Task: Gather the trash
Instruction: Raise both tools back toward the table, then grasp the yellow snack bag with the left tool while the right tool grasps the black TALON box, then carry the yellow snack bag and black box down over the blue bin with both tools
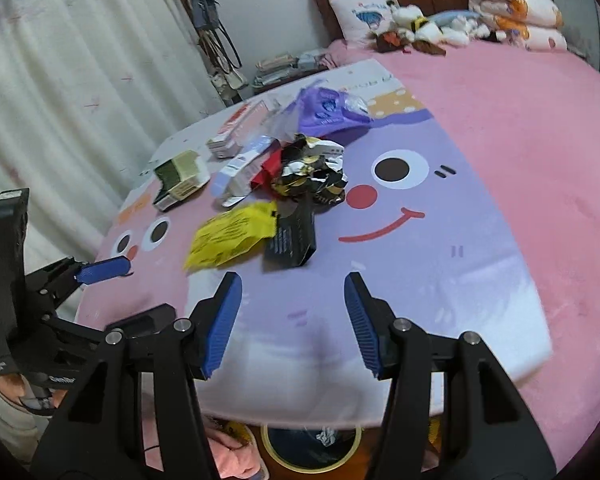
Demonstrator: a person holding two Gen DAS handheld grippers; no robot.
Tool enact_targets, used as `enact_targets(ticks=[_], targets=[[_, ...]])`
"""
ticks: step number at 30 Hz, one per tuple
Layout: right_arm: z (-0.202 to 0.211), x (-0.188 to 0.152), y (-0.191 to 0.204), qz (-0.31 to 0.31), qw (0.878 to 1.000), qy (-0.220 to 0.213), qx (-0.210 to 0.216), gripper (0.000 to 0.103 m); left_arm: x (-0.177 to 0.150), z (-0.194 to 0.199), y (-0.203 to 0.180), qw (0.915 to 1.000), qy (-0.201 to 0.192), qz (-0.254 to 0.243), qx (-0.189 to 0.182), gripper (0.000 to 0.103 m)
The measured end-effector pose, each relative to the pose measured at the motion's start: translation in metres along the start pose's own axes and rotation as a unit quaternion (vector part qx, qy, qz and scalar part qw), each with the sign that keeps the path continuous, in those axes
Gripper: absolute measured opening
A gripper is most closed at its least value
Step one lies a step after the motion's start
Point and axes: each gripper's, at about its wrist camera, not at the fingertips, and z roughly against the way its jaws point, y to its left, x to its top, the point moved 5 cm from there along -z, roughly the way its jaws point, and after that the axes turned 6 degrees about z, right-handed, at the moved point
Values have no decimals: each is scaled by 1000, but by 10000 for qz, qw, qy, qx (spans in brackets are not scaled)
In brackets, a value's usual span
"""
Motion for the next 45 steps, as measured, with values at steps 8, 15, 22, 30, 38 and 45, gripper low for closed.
enact_targets(ticks=[8, 15, 22, 30, 38, 45], targets=[[-69, 14, -11, -95, 9994, 329, 109, 46, 26, -57, 7, 9991, 226, -249, 272, 94], [-99, 16, -7, 55, 9986, 517, 125, 26, 40, -83, 6, 9981, 320, -423, 300, 94], [-99, 14, -15, -68, 9981, 555, 261, 11, 48, -97, 3, 9975, 426, -530, 188, 94], [-91, 12, -28, -233, 9978, 487, 379, 6, 66, -103, 2, 9977, 492, -459, 24, 58], [-86, 12, -29, -313, 9976, 388, 484, 5, 65, -90, 6, 9995, 274, -105, 117, 30], [-68, 10, -25, -343, 9976, 248, 552, 5, 49, -59, 11, 9996, 77, 222, 123, 27]])
